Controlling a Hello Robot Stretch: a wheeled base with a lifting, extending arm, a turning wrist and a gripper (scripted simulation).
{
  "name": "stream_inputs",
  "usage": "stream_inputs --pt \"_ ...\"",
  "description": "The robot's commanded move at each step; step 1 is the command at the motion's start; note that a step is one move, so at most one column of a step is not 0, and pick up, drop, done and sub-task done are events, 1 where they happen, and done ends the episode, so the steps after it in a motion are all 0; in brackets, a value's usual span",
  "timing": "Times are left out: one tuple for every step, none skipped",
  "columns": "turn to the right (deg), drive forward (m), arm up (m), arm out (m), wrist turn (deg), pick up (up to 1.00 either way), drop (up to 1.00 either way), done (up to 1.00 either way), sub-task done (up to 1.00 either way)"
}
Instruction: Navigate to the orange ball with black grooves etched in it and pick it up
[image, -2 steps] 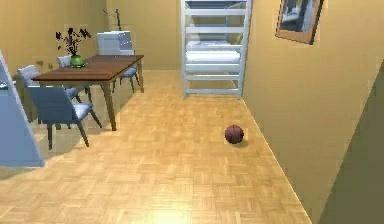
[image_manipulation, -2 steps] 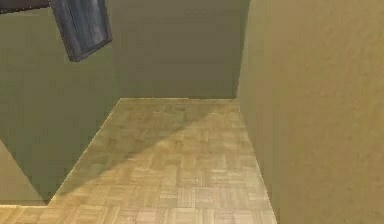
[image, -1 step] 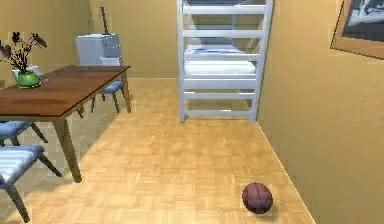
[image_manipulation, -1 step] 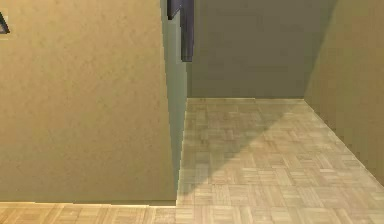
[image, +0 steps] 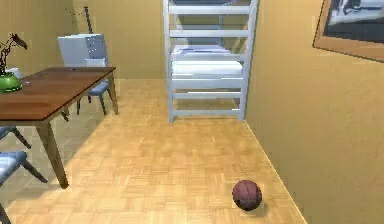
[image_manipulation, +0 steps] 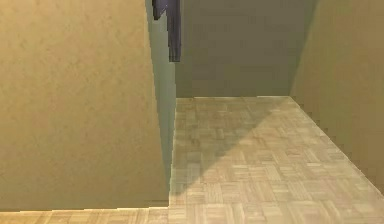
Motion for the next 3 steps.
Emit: stream_inputs --pt "0.0 0.60 0.00 0.00 0.0 0.00 0.00 0.00 0.00" --pt "-45.0 0.00 0.00 0.00 0.0 0.00 0.00 0.00 0.00" --pt "-12.0 0.00 0.00 0.00 0.0 0.00 0.00 0.00 0.00"
